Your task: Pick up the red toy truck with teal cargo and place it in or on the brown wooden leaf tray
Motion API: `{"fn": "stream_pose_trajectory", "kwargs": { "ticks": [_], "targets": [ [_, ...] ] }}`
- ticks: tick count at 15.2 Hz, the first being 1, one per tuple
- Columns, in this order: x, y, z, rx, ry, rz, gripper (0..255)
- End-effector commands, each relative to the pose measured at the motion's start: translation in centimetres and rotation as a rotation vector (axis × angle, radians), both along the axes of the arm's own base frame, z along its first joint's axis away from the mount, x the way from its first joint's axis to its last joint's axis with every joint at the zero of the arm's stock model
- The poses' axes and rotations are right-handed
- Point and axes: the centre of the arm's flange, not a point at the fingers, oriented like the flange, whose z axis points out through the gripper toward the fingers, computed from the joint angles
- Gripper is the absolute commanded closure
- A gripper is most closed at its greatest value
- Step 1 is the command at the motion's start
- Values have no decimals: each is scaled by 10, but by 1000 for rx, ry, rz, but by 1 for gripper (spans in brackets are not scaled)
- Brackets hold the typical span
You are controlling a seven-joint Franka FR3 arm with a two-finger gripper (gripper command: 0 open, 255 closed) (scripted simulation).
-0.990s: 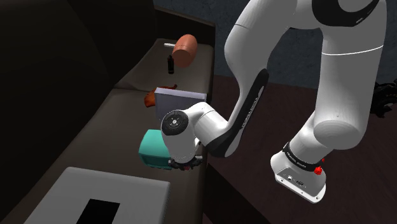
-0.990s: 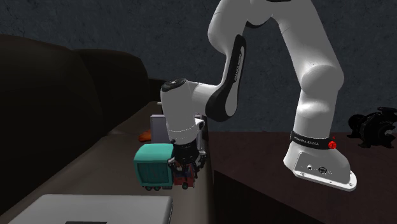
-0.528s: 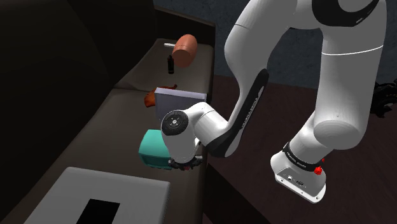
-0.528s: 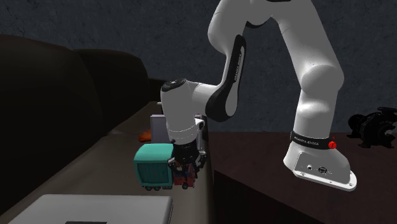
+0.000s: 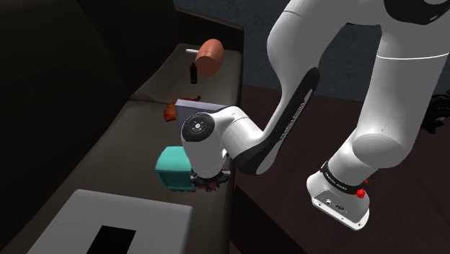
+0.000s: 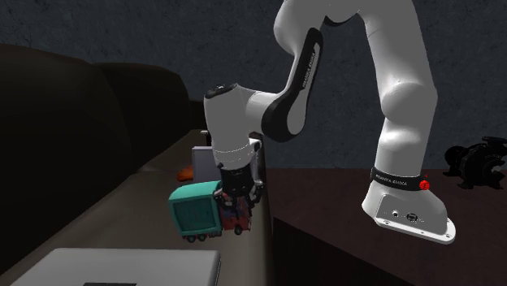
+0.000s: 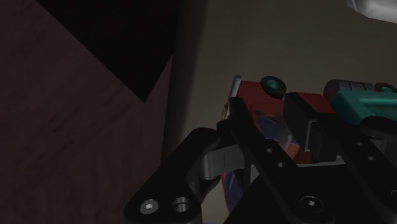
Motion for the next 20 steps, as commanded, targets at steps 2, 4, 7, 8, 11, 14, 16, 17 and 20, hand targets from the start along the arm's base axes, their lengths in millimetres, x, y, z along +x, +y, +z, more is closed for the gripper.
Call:
{"fn": "stream_pose_trajectory", "kwargs": {
  "ticks": [2, 4, 7, 8, 11, 14, 16, 17, 20],
  "targets": [
    [0, 0, 16, 0, 1, 1, 255],
    [0, 0, 27, 0, 1, 1, 255],
    [0, 0, 43, 0, 1, 1, 255],
    [0, 0, 48, 0, 1, 1, 255],
    [0, 0, 64, 0, 1, 1, 255],
    [11, -7, 71, 0, 1, 1, 255],
    [34, -20, 72, 0, 1, 1, 255],
    [45, -27, 72, 0, 1, 1, 255],
    [79, -48, 73, 0, 1, 1, 255]
  ]
}}
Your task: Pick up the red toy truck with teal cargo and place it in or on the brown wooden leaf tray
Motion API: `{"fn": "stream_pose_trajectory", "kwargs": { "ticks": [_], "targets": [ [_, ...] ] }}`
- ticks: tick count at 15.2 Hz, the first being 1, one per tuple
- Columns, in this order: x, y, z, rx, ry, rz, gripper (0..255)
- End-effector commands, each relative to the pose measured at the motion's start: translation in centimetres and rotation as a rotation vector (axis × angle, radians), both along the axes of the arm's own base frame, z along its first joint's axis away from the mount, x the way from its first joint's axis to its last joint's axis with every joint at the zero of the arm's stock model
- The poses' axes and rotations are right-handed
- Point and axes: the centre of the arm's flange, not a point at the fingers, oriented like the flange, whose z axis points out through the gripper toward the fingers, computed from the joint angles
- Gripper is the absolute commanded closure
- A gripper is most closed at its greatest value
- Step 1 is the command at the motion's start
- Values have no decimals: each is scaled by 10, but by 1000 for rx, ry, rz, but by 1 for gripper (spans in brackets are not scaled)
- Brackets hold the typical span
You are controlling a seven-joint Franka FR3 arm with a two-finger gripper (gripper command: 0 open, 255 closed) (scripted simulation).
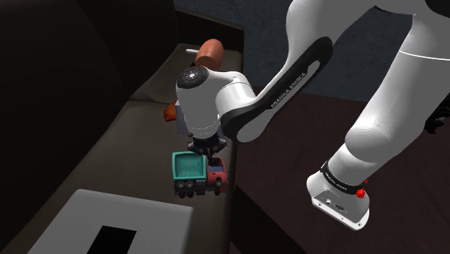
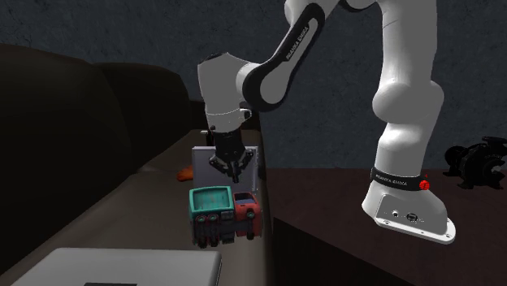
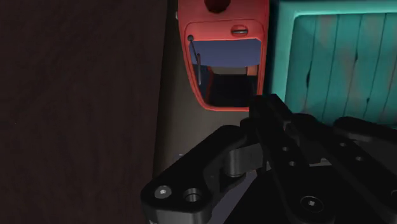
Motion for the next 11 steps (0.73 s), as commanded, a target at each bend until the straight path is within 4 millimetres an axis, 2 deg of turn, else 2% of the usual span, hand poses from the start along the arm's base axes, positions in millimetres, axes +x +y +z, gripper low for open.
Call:
{"fn": "stream_pose_trajectory", "kwargs": {
  "ticks": [1, 2, 3, 9, 11],
  "targets": [
    [21, -15, 4, -1, 0, 3, 255],
    [12, -7, 4, 0, 0, 0, 255],
    [12, -7, 4, 0, 0, 0, 0],
    [-59, -61, -44, 137, -140, -119, 0],
    [-61, -63, -51, 142, -145, -123, 0]
  ]
}}
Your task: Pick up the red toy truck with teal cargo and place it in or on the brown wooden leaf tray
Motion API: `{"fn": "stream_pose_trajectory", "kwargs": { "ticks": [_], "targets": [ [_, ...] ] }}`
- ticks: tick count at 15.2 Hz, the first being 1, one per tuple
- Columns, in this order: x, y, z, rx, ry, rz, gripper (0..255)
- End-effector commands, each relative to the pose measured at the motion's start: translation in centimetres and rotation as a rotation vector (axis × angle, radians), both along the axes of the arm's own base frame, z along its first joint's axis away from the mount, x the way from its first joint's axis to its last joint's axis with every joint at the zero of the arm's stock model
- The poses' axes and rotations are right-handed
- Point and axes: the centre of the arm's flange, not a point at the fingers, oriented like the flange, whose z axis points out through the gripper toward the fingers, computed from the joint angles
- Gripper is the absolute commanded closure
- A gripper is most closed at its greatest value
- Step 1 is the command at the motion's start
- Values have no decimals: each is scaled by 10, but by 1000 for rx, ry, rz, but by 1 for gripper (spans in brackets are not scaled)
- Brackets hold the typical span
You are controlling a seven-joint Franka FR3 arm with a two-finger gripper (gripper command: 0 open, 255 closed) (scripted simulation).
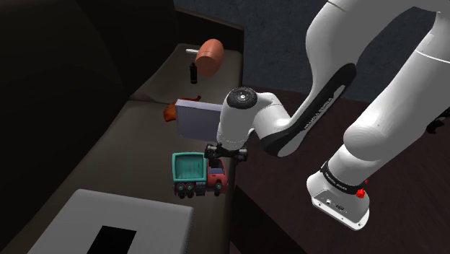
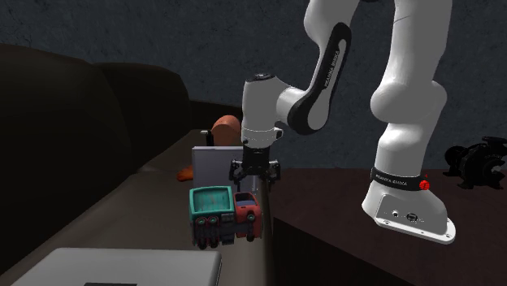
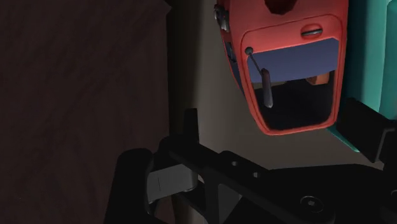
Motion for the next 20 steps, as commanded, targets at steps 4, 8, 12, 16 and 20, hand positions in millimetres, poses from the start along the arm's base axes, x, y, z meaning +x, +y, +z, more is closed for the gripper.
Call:
{"fn": "stream_pose_trajectory", "kwargs": {
  "ticks": [4, 8, 12, 16, 20],
  "targets": [
    [-2, -3, -26, 9, -10, -1, 0],
    [0, -4, -39, 9, -10, -1, 0],
    [0, -4, -39, 9, -10, -1, 0],
    [2, -5, -41, 9, -10, -1, 255],
    [2, -4, -40, 9, -9, -1, 255]
  ]
}}
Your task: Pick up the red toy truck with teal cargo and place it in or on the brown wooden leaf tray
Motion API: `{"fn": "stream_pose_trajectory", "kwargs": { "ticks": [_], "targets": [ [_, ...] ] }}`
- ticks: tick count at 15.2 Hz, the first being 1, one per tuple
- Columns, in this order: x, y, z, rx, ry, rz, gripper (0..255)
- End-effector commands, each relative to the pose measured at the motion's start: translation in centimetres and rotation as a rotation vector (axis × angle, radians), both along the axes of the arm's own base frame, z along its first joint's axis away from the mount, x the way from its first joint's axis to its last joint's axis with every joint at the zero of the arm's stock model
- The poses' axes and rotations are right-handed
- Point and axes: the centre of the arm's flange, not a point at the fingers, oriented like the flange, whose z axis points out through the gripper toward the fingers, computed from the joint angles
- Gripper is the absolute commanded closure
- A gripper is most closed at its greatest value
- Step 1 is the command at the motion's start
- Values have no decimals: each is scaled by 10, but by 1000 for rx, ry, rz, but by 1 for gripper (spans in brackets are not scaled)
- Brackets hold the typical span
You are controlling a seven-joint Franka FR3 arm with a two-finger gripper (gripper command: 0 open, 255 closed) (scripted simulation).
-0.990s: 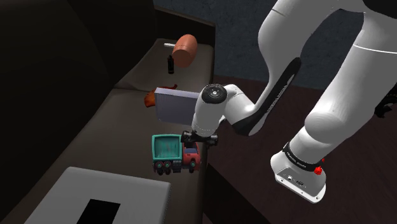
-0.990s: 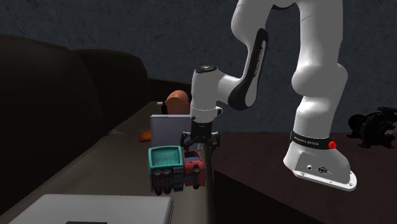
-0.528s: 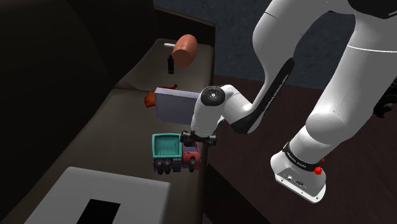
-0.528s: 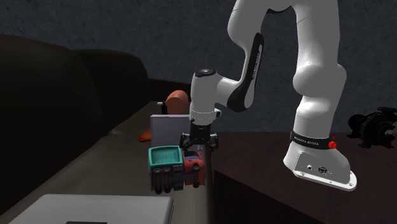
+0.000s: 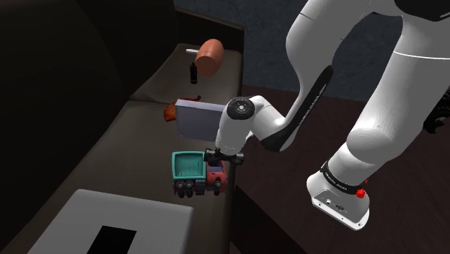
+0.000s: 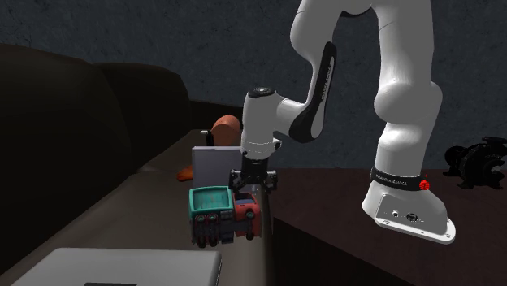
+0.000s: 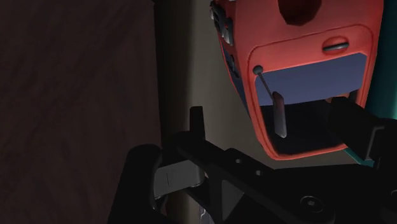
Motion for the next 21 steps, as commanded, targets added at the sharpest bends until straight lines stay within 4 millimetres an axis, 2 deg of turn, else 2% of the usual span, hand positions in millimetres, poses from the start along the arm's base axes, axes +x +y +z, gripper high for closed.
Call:
{"fn": "stream_pose_trajectory", "kwargs": {
  "ticks": [1, 4, 21],
  "targets": [
    [-4, 0, -5, -3, 19, 3, 255],
    [-7, 0, -5, -3, 19, 4, 255],
    [-7, 0, 84, -3, 19, 4, 255]
  ]
}}
